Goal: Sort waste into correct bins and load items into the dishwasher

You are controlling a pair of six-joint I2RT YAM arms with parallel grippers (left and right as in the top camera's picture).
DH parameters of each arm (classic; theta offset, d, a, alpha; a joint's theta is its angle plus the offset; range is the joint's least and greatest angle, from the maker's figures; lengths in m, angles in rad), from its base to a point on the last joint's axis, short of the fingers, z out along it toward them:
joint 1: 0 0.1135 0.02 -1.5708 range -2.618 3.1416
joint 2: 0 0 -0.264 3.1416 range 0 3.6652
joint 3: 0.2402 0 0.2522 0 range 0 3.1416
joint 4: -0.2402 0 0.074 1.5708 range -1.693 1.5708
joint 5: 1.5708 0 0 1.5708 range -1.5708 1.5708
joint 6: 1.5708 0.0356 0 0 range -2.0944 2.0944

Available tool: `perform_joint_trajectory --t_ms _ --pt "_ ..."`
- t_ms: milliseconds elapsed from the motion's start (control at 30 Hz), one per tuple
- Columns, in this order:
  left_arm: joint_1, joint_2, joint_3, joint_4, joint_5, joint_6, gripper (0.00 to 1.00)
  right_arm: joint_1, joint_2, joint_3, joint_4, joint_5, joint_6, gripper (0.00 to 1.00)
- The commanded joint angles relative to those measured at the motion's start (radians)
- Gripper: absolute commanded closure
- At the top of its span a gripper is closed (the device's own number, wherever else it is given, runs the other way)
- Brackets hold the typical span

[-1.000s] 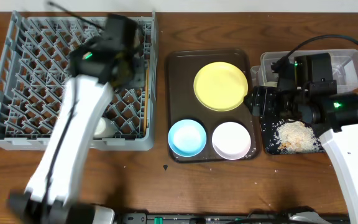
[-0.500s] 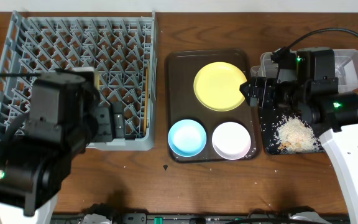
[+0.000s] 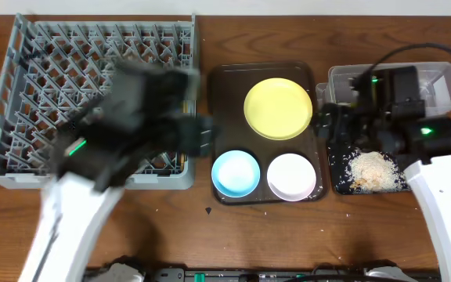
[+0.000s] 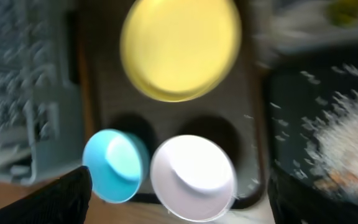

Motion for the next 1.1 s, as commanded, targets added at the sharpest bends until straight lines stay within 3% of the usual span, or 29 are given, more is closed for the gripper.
perform_joint_trajectory --t_ms 0,167,367,500,867,1067 --pt "-0.093 0.187 -0.025 0.038 0.031 0.080 0.20 -0.125 0.004 -0.002 -0.028 0.035 0.073 0.12" --pt "-0.183 0.430 -0.025 0.157 0.031 0.152 0.27 -0.266 0.004 -0.002 -0.098 0.000 0.039 0.11" --pt "-0.217 0.634 -0.025 0.280 0.032 0.154 0.32 -0.281 0.004 -0.017 -0.125 0.000 -0.011 0.10" --pt "-0.244 0.714 -0.025 0.314 0.032 0.153 0.47 -0.281 0.004 -0.058 -0.097 -0.001 -0.010 0.09" --pt "-0.334 0.804 -0.026 0.304 0.017 0.149 0.68 -0.282 0.004 -0.193 -0.023 -0.074 -0.010 0.09" --pt "-0.316 0.752 -0.010 0.286 -0.078 0.067 0.61 -0.282 0.003 -0.197 -0.019 -0.082 -0.030 0.11"
